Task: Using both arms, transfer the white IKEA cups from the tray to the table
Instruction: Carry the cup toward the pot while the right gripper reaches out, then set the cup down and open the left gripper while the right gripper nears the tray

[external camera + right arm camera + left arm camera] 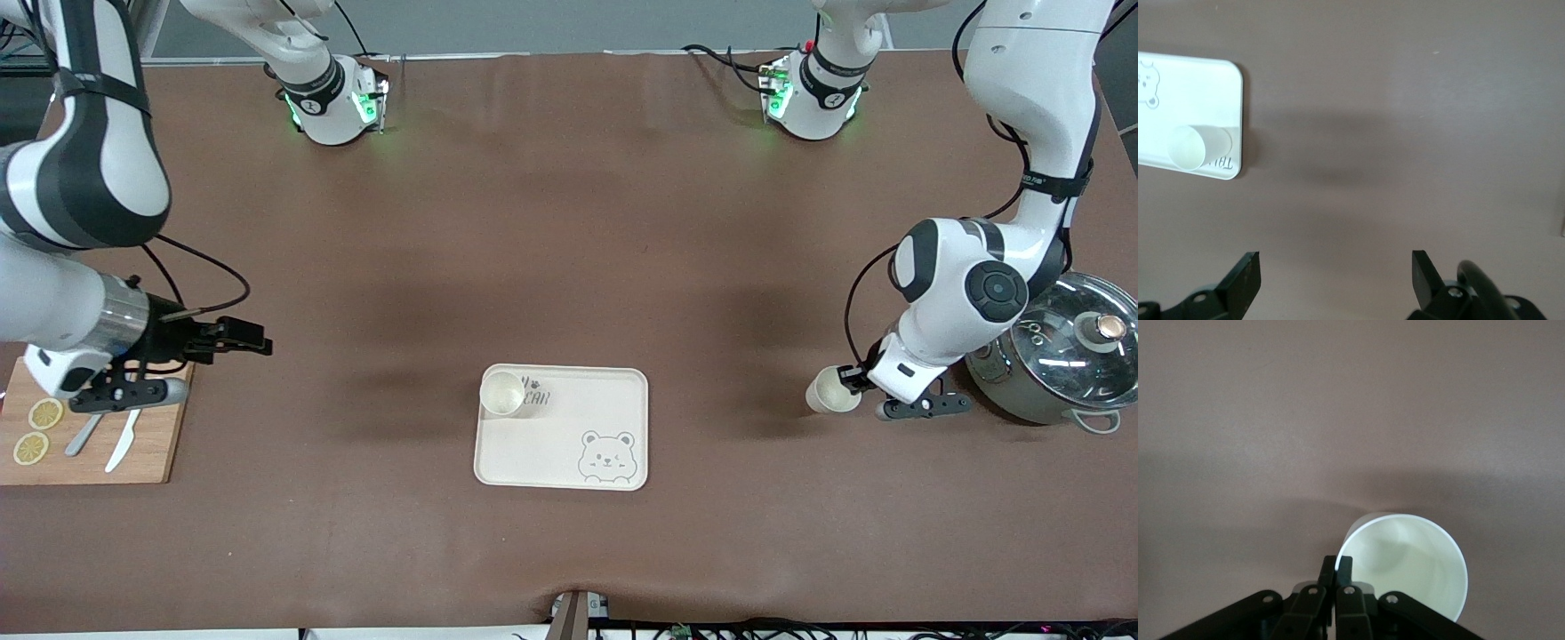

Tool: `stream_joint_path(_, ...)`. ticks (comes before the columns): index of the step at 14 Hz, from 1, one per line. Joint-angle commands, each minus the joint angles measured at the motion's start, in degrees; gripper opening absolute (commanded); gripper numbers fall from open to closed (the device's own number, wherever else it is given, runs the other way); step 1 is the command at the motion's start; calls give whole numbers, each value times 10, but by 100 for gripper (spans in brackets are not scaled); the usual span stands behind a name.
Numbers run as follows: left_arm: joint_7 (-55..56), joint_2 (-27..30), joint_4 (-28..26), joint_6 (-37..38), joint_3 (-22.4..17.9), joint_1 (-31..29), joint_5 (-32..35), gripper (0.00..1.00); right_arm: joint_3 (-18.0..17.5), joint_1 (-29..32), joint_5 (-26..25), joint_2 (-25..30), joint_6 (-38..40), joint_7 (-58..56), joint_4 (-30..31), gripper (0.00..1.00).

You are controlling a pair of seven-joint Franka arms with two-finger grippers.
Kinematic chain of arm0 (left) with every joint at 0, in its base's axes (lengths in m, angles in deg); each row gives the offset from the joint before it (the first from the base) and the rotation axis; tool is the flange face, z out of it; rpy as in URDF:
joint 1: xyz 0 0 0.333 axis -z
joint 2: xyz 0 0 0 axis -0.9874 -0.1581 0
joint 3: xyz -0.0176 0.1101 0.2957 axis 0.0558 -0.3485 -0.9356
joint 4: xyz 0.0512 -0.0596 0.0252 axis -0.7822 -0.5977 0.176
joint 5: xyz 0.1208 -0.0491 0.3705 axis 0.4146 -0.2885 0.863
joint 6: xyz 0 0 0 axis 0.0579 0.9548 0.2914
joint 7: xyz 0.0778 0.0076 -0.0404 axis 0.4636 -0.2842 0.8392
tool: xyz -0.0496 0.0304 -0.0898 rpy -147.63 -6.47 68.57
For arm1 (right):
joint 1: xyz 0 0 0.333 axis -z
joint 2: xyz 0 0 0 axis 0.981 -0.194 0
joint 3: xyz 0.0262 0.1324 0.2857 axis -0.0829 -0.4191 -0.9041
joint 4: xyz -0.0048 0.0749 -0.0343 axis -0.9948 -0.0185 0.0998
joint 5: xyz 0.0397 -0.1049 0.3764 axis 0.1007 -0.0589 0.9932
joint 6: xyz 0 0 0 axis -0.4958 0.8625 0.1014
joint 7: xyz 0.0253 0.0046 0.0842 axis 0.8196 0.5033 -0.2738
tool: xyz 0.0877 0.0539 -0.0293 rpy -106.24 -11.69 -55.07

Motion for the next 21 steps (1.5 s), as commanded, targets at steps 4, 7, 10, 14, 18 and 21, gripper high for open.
stream_joint_path(4, -2, 2, -6, -13, 8, -3, 14, 0, 4, -40, 9, -26, -24, 106, -6, 100)
stream_joint_path(7, 0, -10, 2, -22, 9, 4, 14, 0, 5, -34, 4, -25, 4, 107, -8, 100)
stream_joint_path(10, 0, -13, 2, -25, 24, 4, 12, 14, 6, -26, 9, -25, 24, 109, -10, 100)
stream_joint_path(14, 0, -11, -3, -24, 28, -2, 12, 100, 5, -61, 4, -29, -37, 136, -4, 100)
stream_joint_path(18, 8, 8, 1, -19, 29, -3, 12, 100, 4, -104, 11, -43, -60, 184, -4, 100)
stream_joint_path(21, 10, 26, 4, 10, 28, -3, 11, 100, 5, -157, 7, -77, -119, 273, 4, 100)
